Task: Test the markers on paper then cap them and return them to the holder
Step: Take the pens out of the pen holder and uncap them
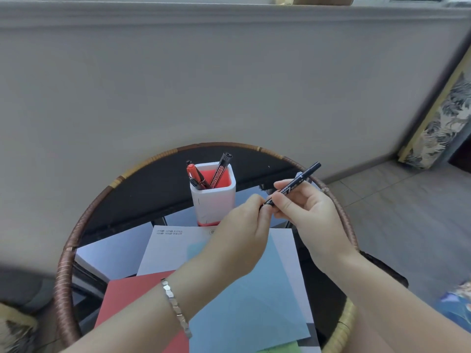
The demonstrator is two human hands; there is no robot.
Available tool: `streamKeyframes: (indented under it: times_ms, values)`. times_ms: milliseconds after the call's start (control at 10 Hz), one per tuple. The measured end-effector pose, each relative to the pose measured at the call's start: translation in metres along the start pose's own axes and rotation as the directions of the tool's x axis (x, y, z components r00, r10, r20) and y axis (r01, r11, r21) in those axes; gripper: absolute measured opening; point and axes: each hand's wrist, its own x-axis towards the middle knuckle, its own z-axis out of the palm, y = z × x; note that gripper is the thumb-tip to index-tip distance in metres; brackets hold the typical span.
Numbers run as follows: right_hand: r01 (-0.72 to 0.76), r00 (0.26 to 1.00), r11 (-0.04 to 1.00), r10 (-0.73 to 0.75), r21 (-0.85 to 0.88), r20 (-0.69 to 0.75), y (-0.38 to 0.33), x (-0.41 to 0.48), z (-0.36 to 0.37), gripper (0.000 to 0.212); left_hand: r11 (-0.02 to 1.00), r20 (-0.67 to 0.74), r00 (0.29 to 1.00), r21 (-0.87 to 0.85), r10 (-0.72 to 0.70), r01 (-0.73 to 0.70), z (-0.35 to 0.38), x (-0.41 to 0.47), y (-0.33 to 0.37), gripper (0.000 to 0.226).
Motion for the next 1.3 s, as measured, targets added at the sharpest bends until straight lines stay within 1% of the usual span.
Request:
streamKeyframes:
  times_ms: [100,200,300,400,500,600,700,800,900,1000,1100,1200,1300]
  values:
    - [-0.025,1.0,0.998,0.026,0.054,-0.003,-0.001,0.001,-0.004,0.008,0.987,-0.064,0.99,0.11,0.125,-0.118,0.003,0.0,0.004,0.021]
    - [-0.055,0.998,0.992,0.053,0.115,0.022,-0.002,0.004,-0.008,0.009,0.969,-0.126,0.971,0.17,0.203,-0.181,0.006,0.0,0.002,0.018]
    - [-0.071,0.996,0.984,0.06,0.163,0.067,0.002,0.009,-0.014,0.008,0.993,-0.017,0.996,0.081,0.093,-0.091,0.003,0.006,-0.004,0.015]
    - [-0.051,0.996,0.986,0.061,0.16,-0.06,0.011,0.028,-0.024,0.015,0.998,0.049,0.999,0.068,0.002,-0.006,-0.002,0.013,-0.02,0.002]
    - [-0.117,0.988,0.975,0.094,-0.189,-0.123,0.02,0.054,-0.038,0.019,0.966,-0.041,0.999,0.259,-0.006,0.017,-0.004,0.015,-0.029,0.024]
    - [-0.196,0.968,0.691,0.248,-0.696,-0.026,0.046,0.074,-0.051,0.043,0.972,-0.107,0.967,-0.078,-0.23,0.222,0.0,0.014,-0.044,0.023]
    - [-0.094,0.97,0.468,0.241,-0.879,0.025,0.063,0.082,-0.051,0.011,0.954,-0.029,0.959,-0.119,-0.282,0.277,0.002,0.012,-0.053,0.005]
    - [-0.002,0.959,0.31,0.27,-0.951,0.086,0.075,0.088,-0.055,0.008,0.932,0.059,0.938,-0.101,-0.343,0.347,0.009,0.014,-0.055,0.007]
    - [0.04,0.962,0.32,0.242,-0.947,0.123,0.079,0.086,-0.067,0.013,0.953,0.031,0.953,-0.004,-0.303,0.303,0.026,0.024,-0.05,0.008]
    - [0.069,0.968,0.336,0.204,-0.939,0.144,0.078,0.08,-0.075,0.017,0.963,0.025,0.971,0.136,-0.239,0.234,0.048,0.042,-0.047,0.012]
    - [0.046,0.968,0.363,0.215,-0.931,0.132,0.077,0.074,-0.077,0.021,0.938,0.11,0.966,0.288,-0.233,0.193,0.078,0.065,-0.045,0.016]
    - [0.004,0.962,0.403,0.249,-0.915,0.114,0.076,0.072,-0.08,0.025,0.933,0.172,0.957,0.316,-0.235,0.172,0.094,0.074,-0.042,0.018]
    - [0.001,0.96,0.399,0.256,-0.917,0.112,0.072,0.07,-0.081,0.029,0.951,0.194,0.957,0.264,-0.214,0.159,0.098,0.075,-0.041,0.023]
